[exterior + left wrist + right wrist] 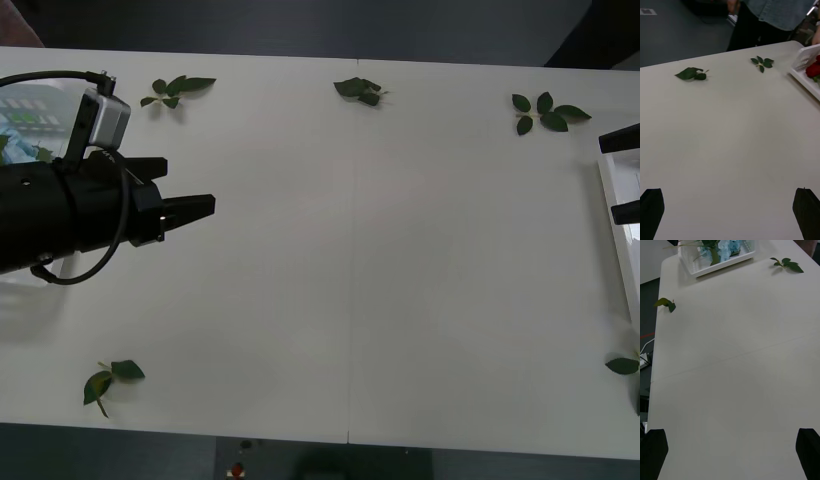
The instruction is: Put the red flowers into the right box and the blue flowers into the left box
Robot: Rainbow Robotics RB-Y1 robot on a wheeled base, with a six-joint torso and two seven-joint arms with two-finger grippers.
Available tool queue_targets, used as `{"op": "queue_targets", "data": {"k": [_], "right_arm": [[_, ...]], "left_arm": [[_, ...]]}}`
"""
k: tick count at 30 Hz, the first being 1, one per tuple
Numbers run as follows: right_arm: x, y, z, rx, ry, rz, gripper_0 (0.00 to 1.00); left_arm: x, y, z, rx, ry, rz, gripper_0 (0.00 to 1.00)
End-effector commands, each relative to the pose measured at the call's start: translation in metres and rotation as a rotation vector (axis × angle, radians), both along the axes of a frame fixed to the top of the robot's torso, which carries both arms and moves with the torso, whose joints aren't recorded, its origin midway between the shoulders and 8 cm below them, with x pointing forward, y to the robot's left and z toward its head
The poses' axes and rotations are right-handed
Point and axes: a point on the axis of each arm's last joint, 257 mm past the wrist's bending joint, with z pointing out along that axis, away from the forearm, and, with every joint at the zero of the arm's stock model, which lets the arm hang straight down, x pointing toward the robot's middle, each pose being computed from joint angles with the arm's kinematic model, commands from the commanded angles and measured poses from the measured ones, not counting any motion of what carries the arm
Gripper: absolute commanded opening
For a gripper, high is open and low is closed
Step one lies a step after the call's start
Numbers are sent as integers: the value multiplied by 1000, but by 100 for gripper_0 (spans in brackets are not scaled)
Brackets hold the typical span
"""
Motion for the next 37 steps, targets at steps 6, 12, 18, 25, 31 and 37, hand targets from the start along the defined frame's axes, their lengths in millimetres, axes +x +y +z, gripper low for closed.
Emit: {"op": "queue_targets", "data": {"k": [6, 12, 18, 25, 31, 37], "right_arm": [[2, 2, 11, -3, -43, 4, 100], [2, 2, 11, -3, -43, 4, 100], [2, 2, 11, -3, -43, 4, 100], [2, 2, 11, -3, -43, 4, 100], [2, 2, 11, -3, -43, 4, 100], [2, 2, 11, -3, -43, 4, 100]], "left_arm": [[4, -57, 18, 33, -105, -252, 100], [-15, -75, 25, -5, -139, -389, 100], [-54, -86, 36, -47, -124, -525, 100], [-65, -86, 42, -64, -118, -555, 100], [-65, -85, 42, -58, -120, -556, 100], [-65, -85, 42, -58, -120, -556, 100]]}}
